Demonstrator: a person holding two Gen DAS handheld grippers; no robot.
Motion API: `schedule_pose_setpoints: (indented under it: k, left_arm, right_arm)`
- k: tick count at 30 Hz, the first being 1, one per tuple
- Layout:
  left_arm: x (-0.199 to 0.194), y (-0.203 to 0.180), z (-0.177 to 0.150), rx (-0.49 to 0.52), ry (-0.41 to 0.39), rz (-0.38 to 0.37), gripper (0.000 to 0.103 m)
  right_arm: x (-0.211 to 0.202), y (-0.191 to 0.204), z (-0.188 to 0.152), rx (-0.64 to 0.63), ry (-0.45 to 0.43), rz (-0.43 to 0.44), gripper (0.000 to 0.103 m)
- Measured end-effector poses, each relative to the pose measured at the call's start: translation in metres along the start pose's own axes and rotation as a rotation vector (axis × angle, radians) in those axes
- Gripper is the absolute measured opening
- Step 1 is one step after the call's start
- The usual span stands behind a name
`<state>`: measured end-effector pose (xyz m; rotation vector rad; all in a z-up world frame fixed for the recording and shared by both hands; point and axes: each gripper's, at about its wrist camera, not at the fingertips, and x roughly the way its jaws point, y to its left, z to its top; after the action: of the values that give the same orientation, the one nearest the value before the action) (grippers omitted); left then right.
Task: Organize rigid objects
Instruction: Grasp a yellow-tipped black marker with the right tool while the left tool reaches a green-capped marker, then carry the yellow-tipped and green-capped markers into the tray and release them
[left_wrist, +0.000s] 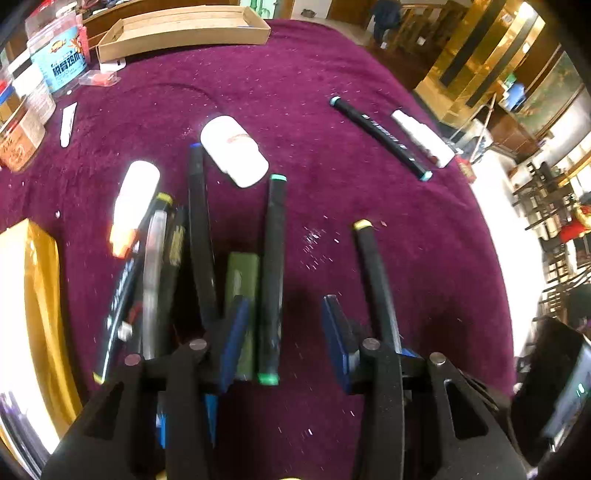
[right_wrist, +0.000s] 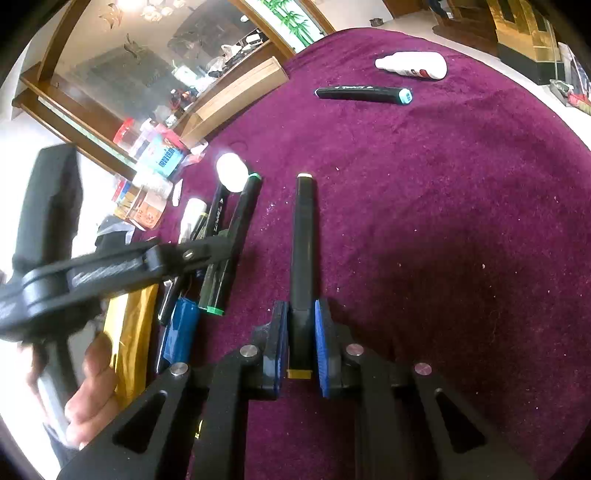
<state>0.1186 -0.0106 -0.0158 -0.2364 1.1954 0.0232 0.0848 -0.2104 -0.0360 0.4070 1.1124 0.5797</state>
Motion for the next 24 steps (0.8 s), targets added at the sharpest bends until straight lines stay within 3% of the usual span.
schedule_pose_setpoints:
  k: [5,10,12,14,17,18,24]
  left_arm:
    - [0.007,-0.007,0.006,0.029,-0.015,0.090,0.029]
    - [0.013,-0.008,0.015,0.009,0.018,0.039,0.029]
    - [0.024,-0.007,0.019,-0.004,0.050,0.047,0.029]
    - [0.023,-0.009,0.019,0.005,0.028,0.081,0.029]
    - [0.025,-0.015,0.015,0.029,0.014,0.142,0.023]
    - [0.024,-0.016,0.013,0.032,0.007,0.160,0.012]
    - [0.009,-0.013,-0.023,-0.033,0.006,0.148,0.011]
  right_arm:
    - [0.003,-0.001,0.001,0.016,0.003,0.020,0.013]
    - [0.001,-0.008,0.002,0.033,0.008,0.046,0.013]
    - [0.002,-0.008,0.002,0.035,0.008,0.050,0.013]
    - [0.002,-0.009,0.002,0.039,0.010,0.056,0.013]
    - [0.002,-0.010,0.002,0.039,0.012,0.060,0.013]
    - [0.002,-0.009,0.002,0.038,0.011,0.058,0.013]
    - [0.002,-0.009,0.002,0.035,0.013,0.061,0.013]
